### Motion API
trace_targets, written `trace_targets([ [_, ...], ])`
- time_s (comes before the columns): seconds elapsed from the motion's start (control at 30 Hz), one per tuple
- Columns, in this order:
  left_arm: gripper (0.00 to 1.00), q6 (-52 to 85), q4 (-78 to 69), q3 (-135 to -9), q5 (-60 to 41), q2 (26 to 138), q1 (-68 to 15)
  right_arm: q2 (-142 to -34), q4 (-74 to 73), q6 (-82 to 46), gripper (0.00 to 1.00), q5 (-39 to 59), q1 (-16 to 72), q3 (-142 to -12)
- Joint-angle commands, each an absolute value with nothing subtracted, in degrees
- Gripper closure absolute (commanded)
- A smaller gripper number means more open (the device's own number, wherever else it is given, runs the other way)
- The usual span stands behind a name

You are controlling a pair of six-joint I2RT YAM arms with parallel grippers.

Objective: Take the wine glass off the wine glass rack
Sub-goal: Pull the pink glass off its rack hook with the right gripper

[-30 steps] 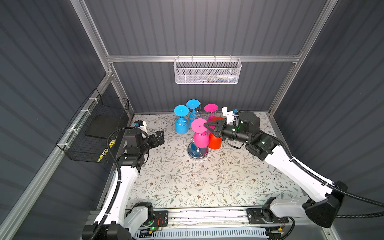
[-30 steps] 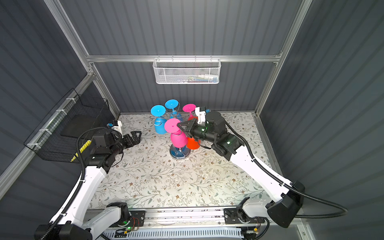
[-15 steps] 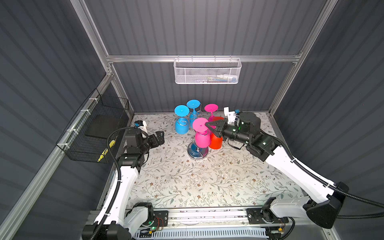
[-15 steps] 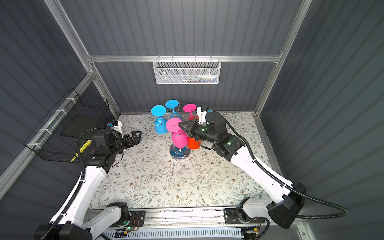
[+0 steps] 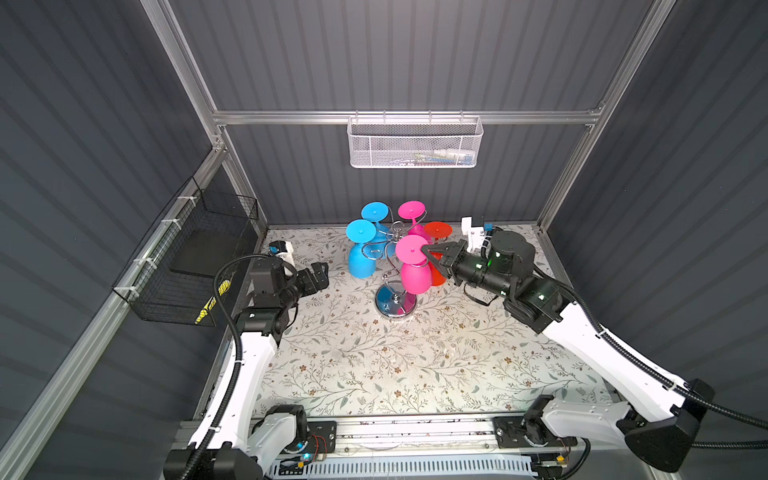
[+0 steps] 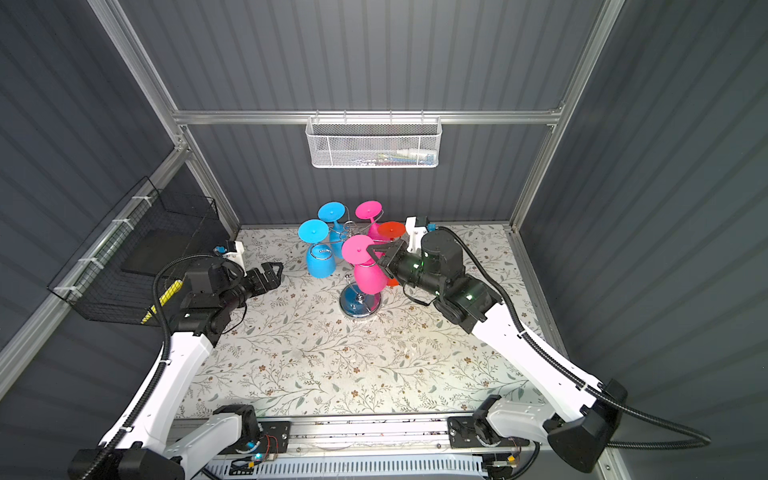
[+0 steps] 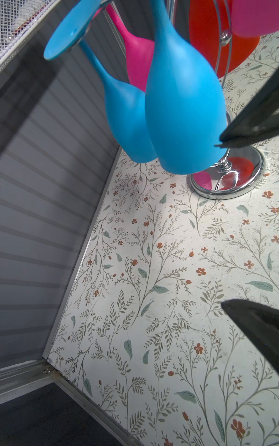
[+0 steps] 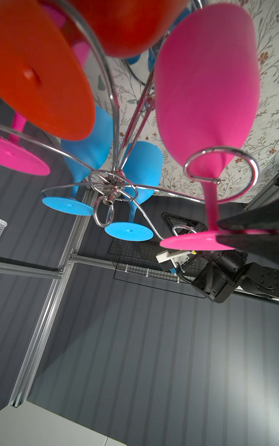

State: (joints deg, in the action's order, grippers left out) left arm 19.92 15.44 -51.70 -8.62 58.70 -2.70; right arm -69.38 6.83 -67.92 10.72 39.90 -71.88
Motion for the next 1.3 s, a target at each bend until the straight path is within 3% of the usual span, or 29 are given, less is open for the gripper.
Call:
trace_targets([
  [0.0,0.0,19.16,15.95,-53.5,-9.1,58.27,-2.99,-68.86,4.22,-67.21,1.0,8.38,39.69,-71.36],
  [1.27,0.0,19.25,16.34,-53.56,-9.23,59.31,-3.0,-72.6,1.13,-67.41,1.0,6.6,37.0,-72.53],
])
